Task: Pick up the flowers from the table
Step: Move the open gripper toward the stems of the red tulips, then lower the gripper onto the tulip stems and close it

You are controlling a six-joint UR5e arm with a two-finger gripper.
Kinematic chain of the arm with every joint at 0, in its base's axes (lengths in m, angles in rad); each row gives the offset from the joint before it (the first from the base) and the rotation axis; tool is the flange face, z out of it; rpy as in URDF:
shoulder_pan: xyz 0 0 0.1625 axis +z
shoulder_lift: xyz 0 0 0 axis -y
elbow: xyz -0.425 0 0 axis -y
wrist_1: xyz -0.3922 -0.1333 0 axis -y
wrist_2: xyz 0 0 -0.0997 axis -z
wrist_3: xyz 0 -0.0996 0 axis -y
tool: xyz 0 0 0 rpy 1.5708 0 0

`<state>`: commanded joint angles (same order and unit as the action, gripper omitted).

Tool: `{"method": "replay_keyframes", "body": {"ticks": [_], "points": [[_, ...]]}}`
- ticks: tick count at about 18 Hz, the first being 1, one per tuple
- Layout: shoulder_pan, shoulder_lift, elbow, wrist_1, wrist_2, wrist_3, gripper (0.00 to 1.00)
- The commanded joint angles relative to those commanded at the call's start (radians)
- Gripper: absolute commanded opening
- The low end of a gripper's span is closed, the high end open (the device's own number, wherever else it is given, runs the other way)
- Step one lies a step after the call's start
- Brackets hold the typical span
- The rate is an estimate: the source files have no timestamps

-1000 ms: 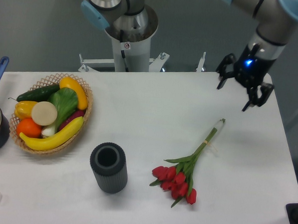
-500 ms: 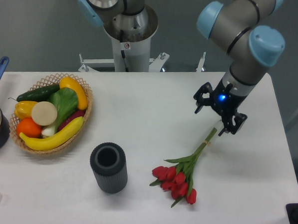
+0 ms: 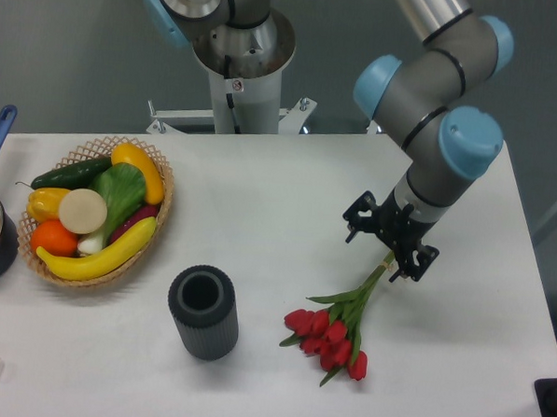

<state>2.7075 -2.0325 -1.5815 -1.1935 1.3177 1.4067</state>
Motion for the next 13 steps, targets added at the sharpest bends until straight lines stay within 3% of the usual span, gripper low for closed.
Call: {"method": "replay_keyframes", "body": {"ticks": [7,13], "points": [[0.000,-0.043,-0.044,0.135,0.041,0.000,1.00],[-0.002,-0.061,-0.049,0.144,0.064,-0.015,1.00]]}}
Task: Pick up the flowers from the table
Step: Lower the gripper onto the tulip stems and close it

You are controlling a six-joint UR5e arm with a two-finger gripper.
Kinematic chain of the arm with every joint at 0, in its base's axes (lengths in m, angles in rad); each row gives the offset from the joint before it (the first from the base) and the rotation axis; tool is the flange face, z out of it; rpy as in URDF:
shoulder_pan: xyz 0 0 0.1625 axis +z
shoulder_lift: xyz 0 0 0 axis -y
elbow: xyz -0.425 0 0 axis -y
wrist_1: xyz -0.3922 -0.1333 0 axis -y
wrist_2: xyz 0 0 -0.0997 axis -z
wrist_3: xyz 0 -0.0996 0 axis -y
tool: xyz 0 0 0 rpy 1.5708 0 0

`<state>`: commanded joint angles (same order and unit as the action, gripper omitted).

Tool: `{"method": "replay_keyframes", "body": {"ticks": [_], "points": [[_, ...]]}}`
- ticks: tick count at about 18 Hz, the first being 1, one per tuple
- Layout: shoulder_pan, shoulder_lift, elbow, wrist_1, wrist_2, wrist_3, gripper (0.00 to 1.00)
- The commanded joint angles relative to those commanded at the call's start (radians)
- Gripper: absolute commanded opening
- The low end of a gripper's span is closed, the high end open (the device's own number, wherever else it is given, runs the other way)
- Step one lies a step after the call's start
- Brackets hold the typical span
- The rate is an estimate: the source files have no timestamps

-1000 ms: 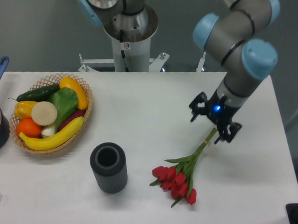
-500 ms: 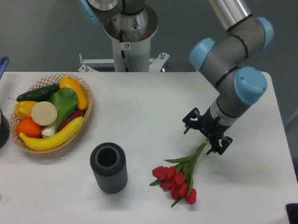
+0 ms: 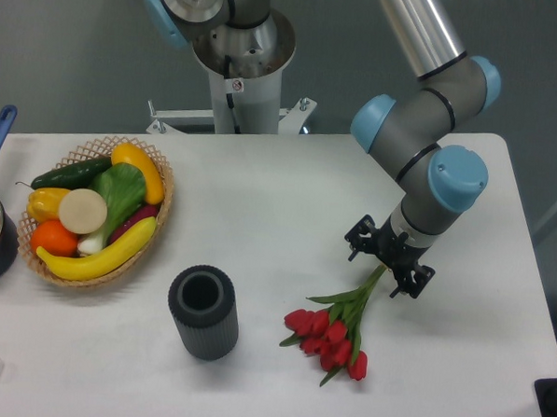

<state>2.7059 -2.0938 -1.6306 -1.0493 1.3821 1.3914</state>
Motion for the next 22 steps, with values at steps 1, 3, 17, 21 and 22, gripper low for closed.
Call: {"method": "replay_keyframes", "body": {"ticks": [1,3,17,21,22], "points": [[0.000,-0.003,-0.002,0.012,0.000,-0.005,1.00],[0.000,-0.005,-0.017,0.034,0.000,-0.008,1.00],[-0.011,-0.009,-0.034,0.089,0.002,-0.040,0.48],[-0.011,-0.008,-0.032,0.097,0.000,-0.063,0.36],[-0.011,-0.008,-0.028,0.097,0.000,-0.072,0.32]]}}
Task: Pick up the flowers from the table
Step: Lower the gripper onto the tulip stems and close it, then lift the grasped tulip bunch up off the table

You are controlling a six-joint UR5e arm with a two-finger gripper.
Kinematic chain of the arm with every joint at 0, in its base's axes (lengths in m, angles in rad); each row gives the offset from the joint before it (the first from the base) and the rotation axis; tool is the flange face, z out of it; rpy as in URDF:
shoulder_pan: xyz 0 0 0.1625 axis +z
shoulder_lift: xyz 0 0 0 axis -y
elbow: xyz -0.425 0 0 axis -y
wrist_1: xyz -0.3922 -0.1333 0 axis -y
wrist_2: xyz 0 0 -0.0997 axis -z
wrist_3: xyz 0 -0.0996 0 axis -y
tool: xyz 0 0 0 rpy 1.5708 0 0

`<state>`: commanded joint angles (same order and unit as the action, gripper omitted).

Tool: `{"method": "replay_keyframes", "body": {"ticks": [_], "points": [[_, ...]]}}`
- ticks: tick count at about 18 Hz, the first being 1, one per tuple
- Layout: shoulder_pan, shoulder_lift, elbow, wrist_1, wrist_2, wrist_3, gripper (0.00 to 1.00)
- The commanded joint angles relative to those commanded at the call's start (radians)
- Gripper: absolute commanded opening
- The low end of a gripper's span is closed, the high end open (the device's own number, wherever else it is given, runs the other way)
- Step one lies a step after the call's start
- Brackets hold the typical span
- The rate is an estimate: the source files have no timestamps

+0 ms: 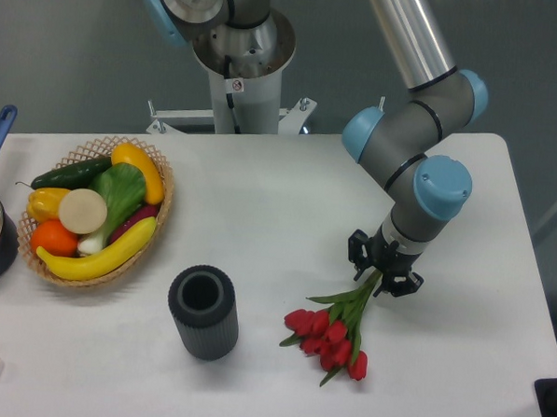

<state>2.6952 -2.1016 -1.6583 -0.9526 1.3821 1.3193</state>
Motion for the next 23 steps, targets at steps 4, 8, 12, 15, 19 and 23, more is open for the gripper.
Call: {"method": "replay_keyframes", "body": {"ticks": [4,8,12,15,19,23], "points": [[-0.002,0.002,0.003,0.000,0.000,-0.026,0.24],[-0.002,0.005,0.002,0.000,0.000,-0.028,0.16],[0.000,0.006,0.003,0.002,0.000,-0.025,0.13],[0.002,0.018,0.012,0.008,-0.005,-0.022,0.14],[0.009,0.110,0.014,0.021,-0.095,-0.028,0.14],[0.047,0.172,0.014,0.023,-0.322,-0.038,0.14]]}}
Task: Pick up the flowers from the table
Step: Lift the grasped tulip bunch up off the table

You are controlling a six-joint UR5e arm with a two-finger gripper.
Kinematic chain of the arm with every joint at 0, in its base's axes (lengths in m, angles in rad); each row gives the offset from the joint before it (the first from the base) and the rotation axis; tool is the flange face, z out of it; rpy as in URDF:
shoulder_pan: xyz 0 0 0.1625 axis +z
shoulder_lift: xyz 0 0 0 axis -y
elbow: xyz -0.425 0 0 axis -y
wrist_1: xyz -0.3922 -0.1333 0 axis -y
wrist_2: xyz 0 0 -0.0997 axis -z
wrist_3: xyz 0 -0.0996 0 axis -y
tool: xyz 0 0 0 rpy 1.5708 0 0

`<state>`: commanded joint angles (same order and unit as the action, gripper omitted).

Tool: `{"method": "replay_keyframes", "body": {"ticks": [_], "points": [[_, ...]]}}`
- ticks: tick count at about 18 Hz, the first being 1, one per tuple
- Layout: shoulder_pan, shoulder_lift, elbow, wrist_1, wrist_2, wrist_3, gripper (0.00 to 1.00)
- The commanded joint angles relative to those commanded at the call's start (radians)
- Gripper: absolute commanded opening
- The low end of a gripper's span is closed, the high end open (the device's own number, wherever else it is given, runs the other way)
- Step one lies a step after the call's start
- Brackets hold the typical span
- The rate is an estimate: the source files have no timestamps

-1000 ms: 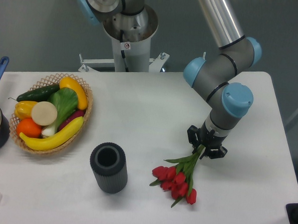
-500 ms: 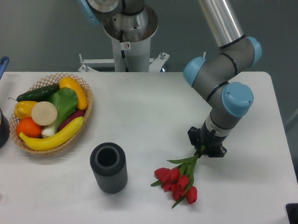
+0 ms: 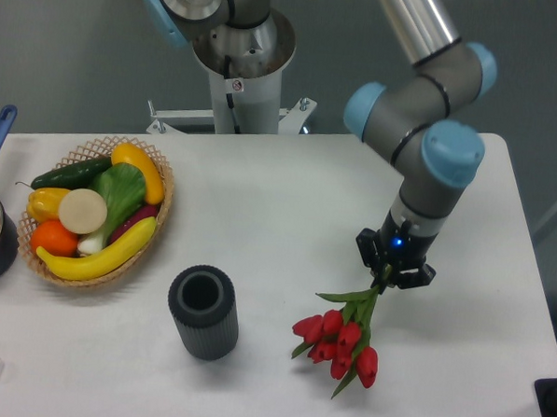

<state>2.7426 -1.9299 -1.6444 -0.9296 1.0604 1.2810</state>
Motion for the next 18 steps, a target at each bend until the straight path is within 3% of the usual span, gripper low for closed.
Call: {"method": "replay_keyframes", "body": {"ticks": [4,7,9,18], "points": [[0.035,0.045,0.000,0.000,-0.182,-0.015,0.14],[0.054,0.052,-0.008,0.000,-0.417,-0.014,0.14],[0.069,0.054,-0.018,0.000,-0.514,-0.014,0.14],[0.104,0.065,-0.034,0.005,-0.662,-0.012,0.14]]}}
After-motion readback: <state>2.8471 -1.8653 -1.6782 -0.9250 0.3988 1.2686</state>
